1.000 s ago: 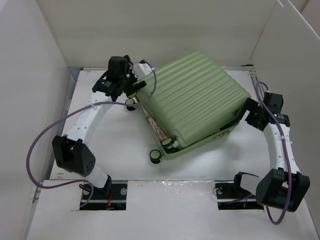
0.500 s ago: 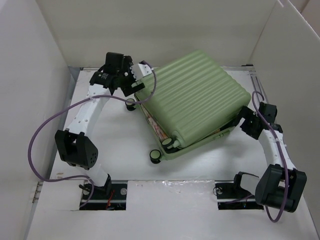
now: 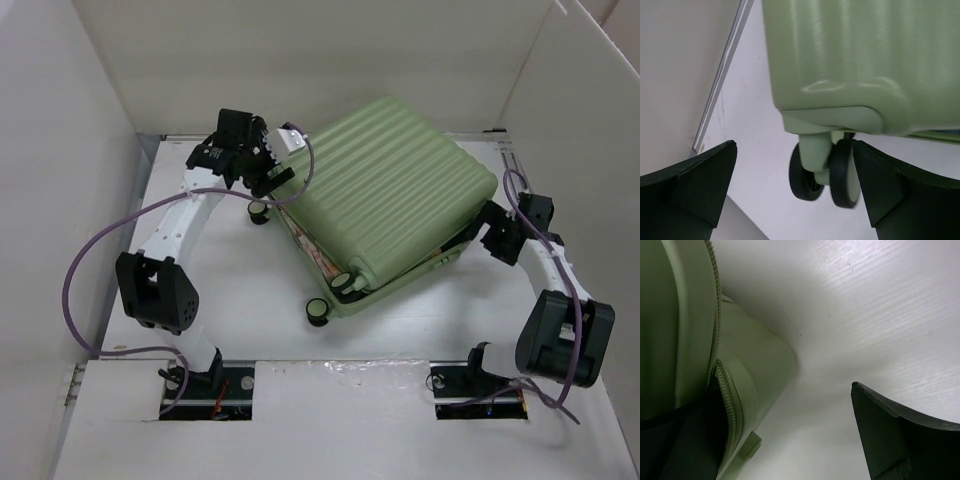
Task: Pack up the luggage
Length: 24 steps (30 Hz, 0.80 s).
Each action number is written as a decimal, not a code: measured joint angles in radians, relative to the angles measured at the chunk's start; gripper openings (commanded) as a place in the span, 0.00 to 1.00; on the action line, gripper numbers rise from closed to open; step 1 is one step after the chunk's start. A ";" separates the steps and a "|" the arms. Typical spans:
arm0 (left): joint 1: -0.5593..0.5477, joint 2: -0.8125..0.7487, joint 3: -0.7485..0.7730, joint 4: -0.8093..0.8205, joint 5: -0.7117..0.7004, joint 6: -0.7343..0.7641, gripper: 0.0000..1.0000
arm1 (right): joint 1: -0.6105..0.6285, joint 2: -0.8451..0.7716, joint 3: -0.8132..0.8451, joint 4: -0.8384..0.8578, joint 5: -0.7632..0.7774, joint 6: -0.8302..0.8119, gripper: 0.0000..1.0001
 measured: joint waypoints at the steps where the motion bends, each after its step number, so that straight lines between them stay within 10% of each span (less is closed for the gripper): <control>1: 0.004 0.012 -0.008 0.018 -0.034 -0.009 1.00 | 0.000 0.023 0.018 0.002 -0.003 -0.005 1.00; 6: 0.023 0.110 -0.005 0.057 -0.141 -0.066 0.84 | -0.001 0.162 0.138 0.007 -0.034 -0.048 1.00; 8: 0.031 0.121 0.011 0.063 -0.139 -0.100 0.44 | 0.002 0.233 0.209 0.008 -0.044 -0.076 1.00; 9: 0.030 0.128 0.019 0.060 -0.137 -0.107 0.06 | 0.008 0.282 0.264 0.004 -0.053 -0.089 1.00; 10: 0.030 0.137 0.030 0.055 -0.141 -0.111 0.00 | 0.012 0.299 0.283 0.005 -0.055 -0.094 1.00; 24: 0.041 -0.042 -0.187 0.098 -0.061 -0.113 0.00 | 0.174 0.661 0.886 -0.060 -0.016 -0.224 1.00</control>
